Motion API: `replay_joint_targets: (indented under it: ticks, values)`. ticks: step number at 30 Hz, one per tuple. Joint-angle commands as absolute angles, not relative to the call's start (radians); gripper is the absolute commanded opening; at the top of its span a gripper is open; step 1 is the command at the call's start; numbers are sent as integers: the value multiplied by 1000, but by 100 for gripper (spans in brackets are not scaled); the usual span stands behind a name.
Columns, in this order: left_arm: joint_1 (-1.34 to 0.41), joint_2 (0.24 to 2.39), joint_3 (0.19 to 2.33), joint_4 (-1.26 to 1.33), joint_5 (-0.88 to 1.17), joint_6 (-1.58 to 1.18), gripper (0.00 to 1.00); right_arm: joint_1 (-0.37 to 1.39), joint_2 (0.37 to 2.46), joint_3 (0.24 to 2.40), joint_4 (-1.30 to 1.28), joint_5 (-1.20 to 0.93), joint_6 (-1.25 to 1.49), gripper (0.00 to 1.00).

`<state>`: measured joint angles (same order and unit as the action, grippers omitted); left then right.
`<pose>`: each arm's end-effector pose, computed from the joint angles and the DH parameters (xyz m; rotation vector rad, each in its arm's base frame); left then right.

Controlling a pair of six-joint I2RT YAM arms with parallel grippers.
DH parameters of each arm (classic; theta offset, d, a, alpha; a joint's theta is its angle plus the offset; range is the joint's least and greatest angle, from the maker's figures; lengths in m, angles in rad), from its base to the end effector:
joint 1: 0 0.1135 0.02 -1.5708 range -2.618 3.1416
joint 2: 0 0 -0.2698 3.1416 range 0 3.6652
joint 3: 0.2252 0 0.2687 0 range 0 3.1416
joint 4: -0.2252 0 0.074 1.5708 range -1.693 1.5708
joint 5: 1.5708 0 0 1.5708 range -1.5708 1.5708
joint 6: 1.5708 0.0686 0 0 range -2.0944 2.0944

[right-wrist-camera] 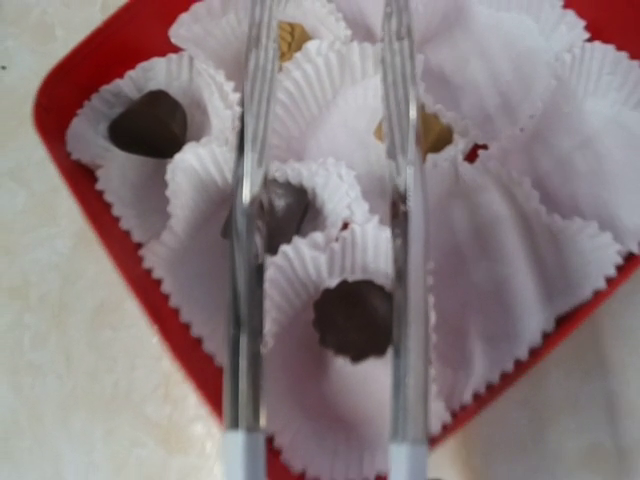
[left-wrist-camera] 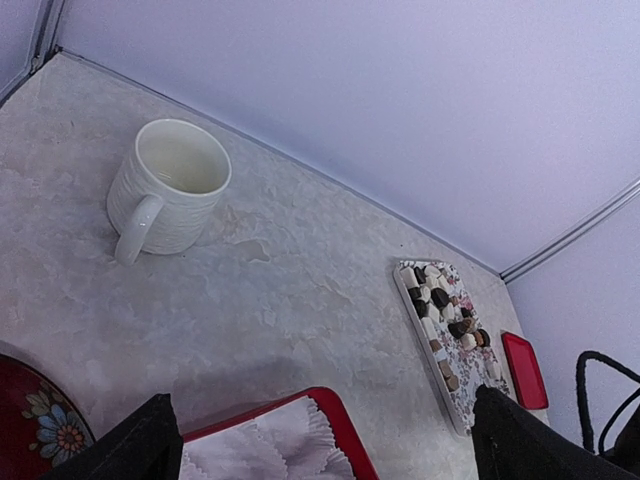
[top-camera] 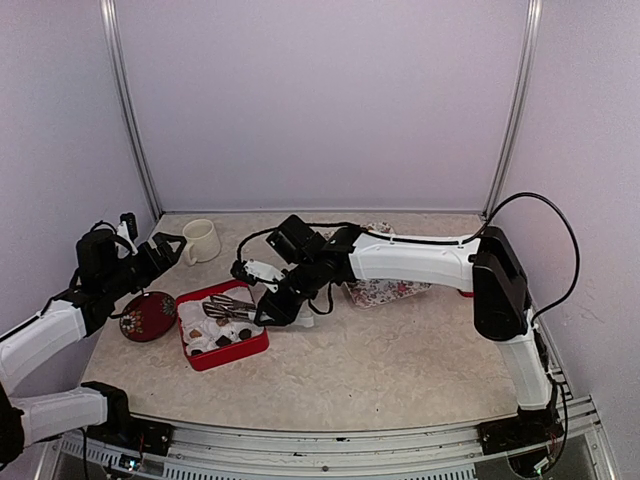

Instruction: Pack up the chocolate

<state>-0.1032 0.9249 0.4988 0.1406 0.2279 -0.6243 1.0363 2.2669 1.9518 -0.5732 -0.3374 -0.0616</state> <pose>0.2531 -0.0418 0.2357 -0.3328 1.8812 -0.7106 0.2597 0.4832 0.1888 -1.4752 2.1136 0.8150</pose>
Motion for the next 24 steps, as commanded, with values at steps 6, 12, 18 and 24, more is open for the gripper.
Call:
replay_joint_targets:
  ticks: [6,12,18,24]
  values:
    - [-94,933,528,147,236,-616,99,923,1956,1712,-459,-323,-25,37]
    - [-95,936,526,152,239,-618,99,790,1775,1483,-422,-289,1,38]
    - [-95,945,528,157,243,-618,99,675,1628,1248,-424,-233,15,39]
    - [-96,950,526,166,246,-625,99,600,1530,1068,-418,-202,42,40]
